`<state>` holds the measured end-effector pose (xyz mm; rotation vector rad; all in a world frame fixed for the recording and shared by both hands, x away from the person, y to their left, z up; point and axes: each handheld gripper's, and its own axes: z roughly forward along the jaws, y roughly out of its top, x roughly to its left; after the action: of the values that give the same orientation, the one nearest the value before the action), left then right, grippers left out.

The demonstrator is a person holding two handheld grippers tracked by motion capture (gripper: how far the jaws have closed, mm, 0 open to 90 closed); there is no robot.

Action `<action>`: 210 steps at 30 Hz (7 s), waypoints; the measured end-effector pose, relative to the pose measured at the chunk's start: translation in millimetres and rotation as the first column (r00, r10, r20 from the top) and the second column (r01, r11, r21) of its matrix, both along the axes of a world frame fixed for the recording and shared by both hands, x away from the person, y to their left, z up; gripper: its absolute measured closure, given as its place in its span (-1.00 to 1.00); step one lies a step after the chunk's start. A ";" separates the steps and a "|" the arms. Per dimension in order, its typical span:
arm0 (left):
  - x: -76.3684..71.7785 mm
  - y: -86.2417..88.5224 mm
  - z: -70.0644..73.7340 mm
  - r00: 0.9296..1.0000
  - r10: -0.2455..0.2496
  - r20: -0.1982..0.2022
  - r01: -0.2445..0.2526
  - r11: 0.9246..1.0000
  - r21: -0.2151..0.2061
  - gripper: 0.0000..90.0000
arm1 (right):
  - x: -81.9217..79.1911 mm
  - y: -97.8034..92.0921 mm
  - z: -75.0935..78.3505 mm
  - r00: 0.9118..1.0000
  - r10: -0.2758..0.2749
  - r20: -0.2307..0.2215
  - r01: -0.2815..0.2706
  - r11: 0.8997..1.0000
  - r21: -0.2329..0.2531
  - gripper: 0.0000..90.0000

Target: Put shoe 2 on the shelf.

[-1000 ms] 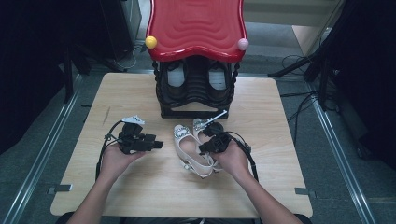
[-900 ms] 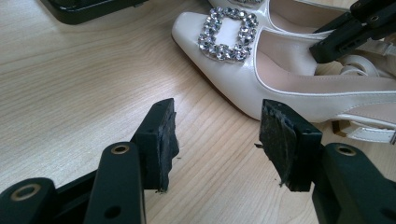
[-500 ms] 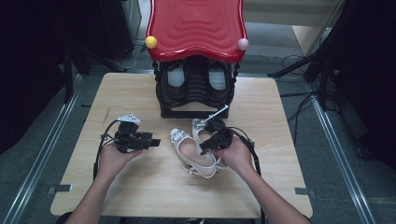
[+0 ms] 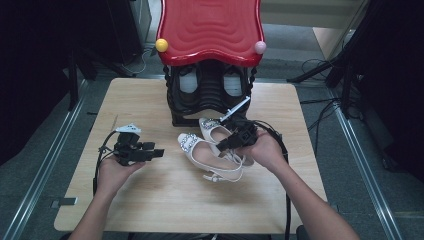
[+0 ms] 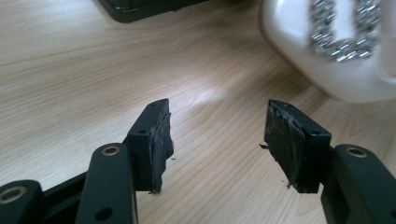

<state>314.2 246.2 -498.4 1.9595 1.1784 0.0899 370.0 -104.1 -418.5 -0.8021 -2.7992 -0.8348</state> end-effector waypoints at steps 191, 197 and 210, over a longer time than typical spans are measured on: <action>7.9 -12.7 -7.2 0.998 -0.064 -0.026 0.064 0.998 -0.016 -0.09 | 99.7 -101.0 196.8 0.682 -0.700 0.209 0.509 0.661 0.551 -0.05; 7.8 -14.3 -7.4 0.998 -0.066 -0.022 0.066 0.998 -0.009 -0.09 | 89.2 -116.9 181.3 0.683 -0.706 0.190 0.512 0.648 0.564 -0.05; 8.2 -14.2 -7.4 0.998 -0.063 -0.021 0.063 0.998 -0.010 -0.10 | 67.6 -141.8 144.2 0.686 -0.708 0.168 0.531 0.645 0.549 -0.09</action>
<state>322.4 232.0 -505.8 1.9923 1.1273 0.0312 437.6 -245.9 -274.3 -1.7210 -2.3525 -1.8569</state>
